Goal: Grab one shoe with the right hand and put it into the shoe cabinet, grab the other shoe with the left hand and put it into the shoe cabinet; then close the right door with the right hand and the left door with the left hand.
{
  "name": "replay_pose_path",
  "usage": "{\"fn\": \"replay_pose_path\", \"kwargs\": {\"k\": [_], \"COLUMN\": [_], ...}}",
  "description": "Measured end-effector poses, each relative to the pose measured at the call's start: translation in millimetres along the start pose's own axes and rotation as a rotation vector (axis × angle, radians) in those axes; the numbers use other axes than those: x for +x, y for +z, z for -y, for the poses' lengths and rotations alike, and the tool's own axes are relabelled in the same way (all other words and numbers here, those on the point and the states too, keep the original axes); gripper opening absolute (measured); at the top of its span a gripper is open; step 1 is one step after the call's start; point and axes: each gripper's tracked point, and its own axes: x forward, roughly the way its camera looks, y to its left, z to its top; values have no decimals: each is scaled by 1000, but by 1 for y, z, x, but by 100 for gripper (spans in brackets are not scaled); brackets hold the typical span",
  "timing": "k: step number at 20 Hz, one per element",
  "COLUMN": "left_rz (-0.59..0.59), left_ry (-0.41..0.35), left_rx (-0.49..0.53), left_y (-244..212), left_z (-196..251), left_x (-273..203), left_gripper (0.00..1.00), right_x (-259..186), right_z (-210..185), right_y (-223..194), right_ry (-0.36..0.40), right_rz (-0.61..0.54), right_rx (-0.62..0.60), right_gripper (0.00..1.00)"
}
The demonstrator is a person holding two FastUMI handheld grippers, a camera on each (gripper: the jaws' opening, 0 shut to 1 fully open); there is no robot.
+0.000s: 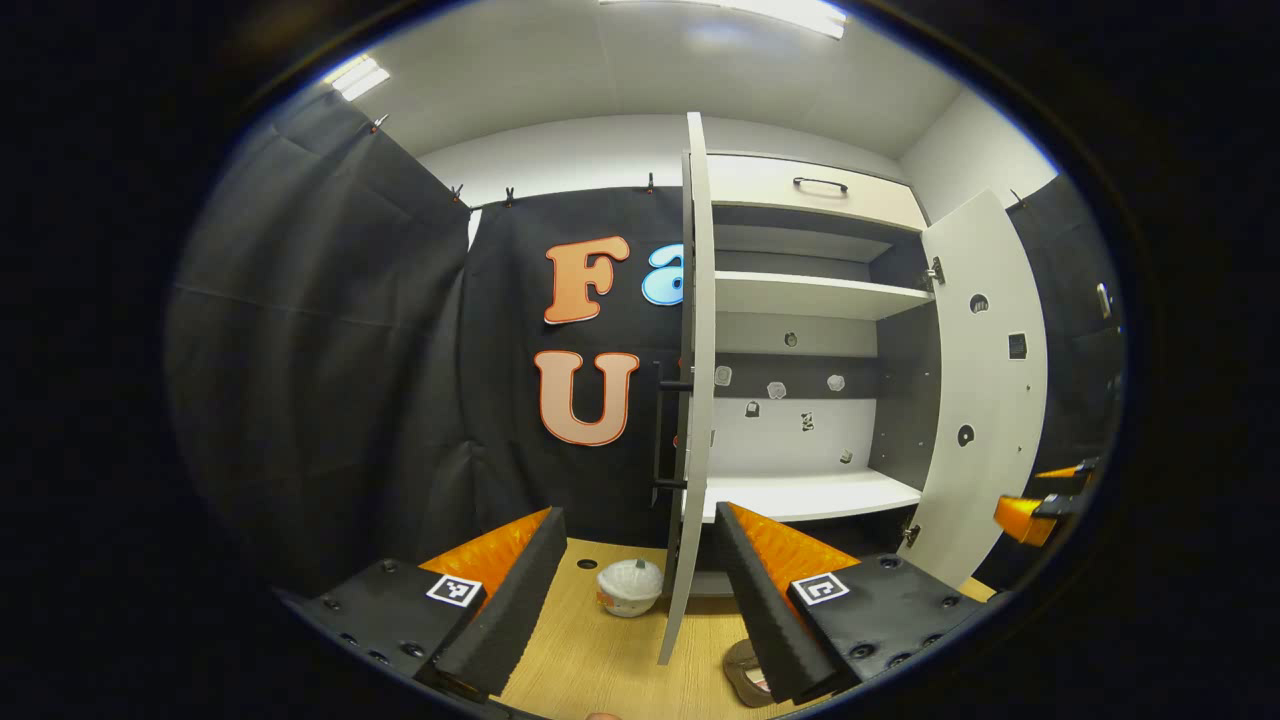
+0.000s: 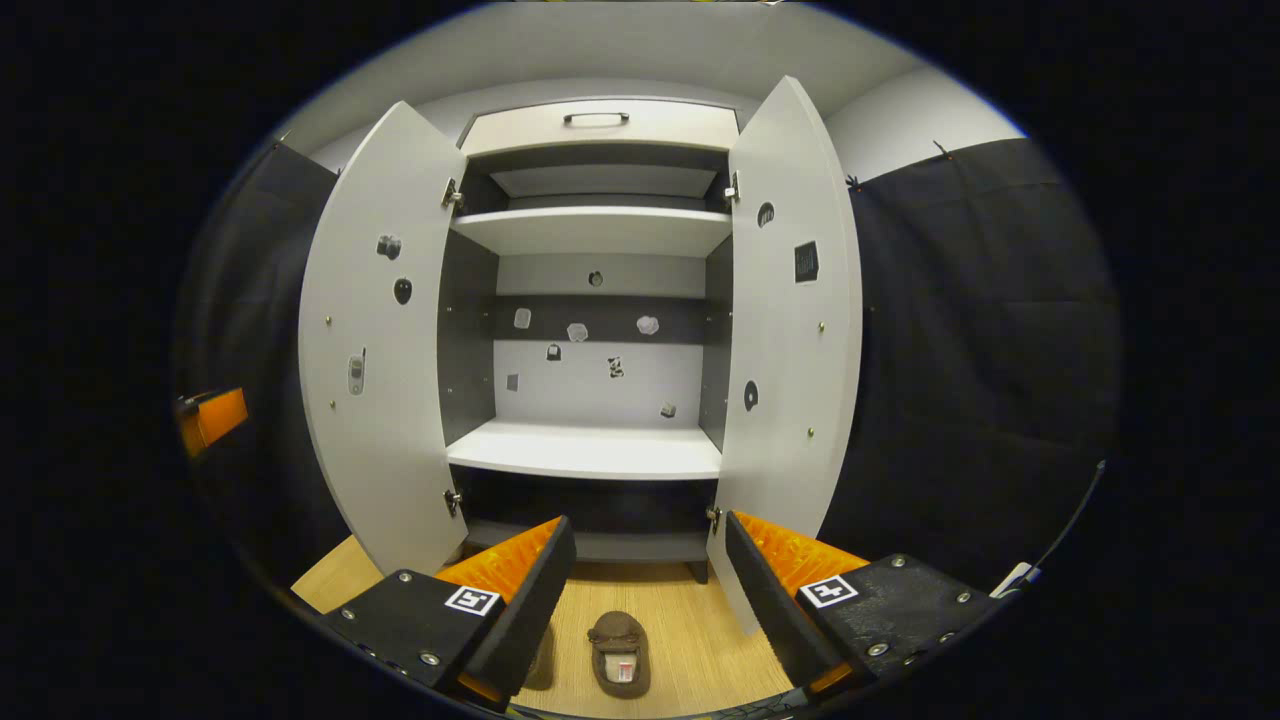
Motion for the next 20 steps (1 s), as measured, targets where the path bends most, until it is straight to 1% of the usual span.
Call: {"fn": "replay_pose_path", "kwargs": {"k": [1,2,3,4,5,7,8,9,10,11,12,13,16,17,18,19,20], "left_rz": [-4,-10,-14,-19,-21,-26,-30,-31,-34,-37,-44,-49,-58,-58,-60,-60,-57], "left_ry": [1,2,5,8,12,21,26,32,42,52,61,70,97,106,116,129,140], "left_rx": [-1,1,1,1,1,0,1,5,13,21,32,39,37,34,37,44,49], "left_y": [-1,-4,-5,-8,-8,-10,-12,-13,-14,-16,-19,-22,-25,-25,-28,-29,-28], "left_z": [0,0,0,-1,-2,-3,-4,-6,-7,-9,-12,-14,-24,-26,-30,-34,-37], "left_x": [2,1,2,2,2,3,3,4,4,4,4,4,0,0,0,-1,-2], "left_gripper": [96,94,97,97,94,94,97,94,97,94,97,94,97,97,97,94,99], "right_x": [8,15,23,27,33,44,51,57,60,63,66,70,84,88,92,96,99], "right_z": [-2,-2,-2,-1,1,2,1,0,-2,-3,-3,-3,-8,-7,-6,-5,-3], "right_y": [-19,-37,-55,-74,-94,-136,-160,-179,-198,-216,-232,-248,-291,-305,-319,-331,-340], "right_ry": [6,9,10,8,6,9,10,13,21,25,27,27,35,32,29,29,25], "right_rz": [-39,-77,-111,-144,-178,-253,-300,-333,-368,-400,-427,-454,-517,-544,-574,-596,-615], "right_rx": [5,11,12,10,4,-9,-18,-21,-25,-31,-38,-53,-36,-23,-10,-3,-4], "right_gripper": [93,93,94,94,94,93,93,93,93,92,91,89,84,79,77,72,69]}}
